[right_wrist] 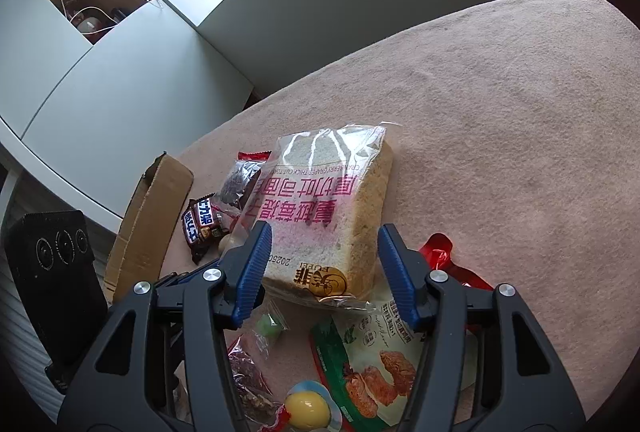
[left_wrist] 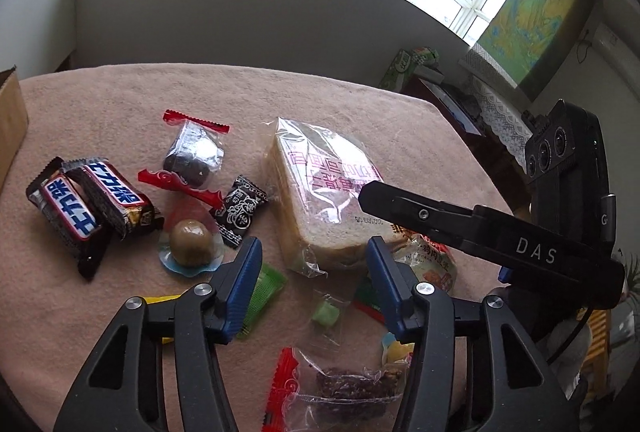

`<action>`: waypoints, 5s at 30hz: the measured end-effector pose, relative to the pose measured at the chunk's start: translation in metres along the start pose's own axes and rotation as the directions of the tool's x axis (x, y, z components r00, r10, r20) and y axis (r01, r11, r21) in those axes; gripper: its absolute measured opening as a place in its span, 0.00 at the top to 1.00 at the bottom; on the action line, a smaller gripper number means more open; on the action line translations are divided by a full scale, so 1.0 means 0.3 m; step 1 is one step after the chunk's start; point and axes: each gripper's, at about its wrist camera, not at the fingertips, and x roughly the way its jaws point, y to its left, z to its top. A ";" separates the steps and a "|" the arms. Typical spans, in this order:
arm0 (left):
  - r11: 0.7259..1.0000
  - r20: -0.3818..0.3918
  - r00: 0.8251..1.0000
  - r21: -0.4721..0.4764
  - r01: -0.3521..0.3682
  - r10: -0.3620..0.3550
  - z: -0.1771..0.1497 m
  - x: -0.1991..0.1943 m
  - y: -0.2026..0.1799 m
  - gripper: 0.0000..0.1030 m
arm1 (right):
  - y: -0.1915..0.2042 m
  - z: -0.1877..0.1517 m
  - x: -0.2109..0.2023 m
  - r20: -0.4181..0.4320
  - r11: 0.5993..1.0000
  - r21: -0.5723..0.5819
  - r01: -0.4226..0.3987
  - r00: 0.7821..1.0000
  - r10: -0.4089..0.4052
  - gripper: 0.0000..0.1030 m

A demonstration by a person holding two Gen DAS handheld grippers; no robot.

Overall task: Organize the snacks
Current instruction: 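Close the left tool on the bread loaf while the right tool also grips it, then carry the bread loaf with both tools and lower it into the cardboard box, then open both tools and withdraw them from the bread in the box, then grasp the yellow wrapped candy with the left tool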

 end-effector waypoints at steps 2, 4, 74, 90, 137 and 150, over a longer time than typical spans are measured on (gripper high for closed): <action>1.000 -0.010 1.000 -0.008 0.022 -0.022 0.006 0.017 -0.004 0.53 | -0.003 0.002 0.007 -0.005 1.000 0.005 -0.003 1.000 0.003 0.43; 0.999 -0.019 0.999 -0.014 0.035 -0.035 0.008 0.022 0.002 0.54 | -0.005 0.002 0.005 -0.006 1.000 0.007 -0.010 1.000 0.010 0.47; 0.957 0.327 0.908 -0.209 -0.199 0.261 -0.133 -0.687 0.667 0.58 | 1.079 -0.193 0.470 -0.153 0.887 -0.368 -0.279 0.959 0.238 0.50; 0.944 0.335 0.892 -0.231 -0.236 0.305 -0.158 -0.709 0.693 0.59 | 1.044 -0.169 0.419 -0.095 0.902 -0.376 -0.211 0.977 0.189 0.46; 0.963 0.012 0.989 0.225 -0.148 0.149 -0.104 -0.129 0.147 0.59 | 0.302 -0.198 0.104 -0.027 0.886 -0.413 0.210 0.970 -0.242 0.53; 0.965 -0.069 0.991 0.247 -0.093 0.113 -0.030 -0.030 0.145 0.57 | 0.284 -0.198 0.096 -0.029 0.889 -0.415 0.193 0.974 -0.225 0.56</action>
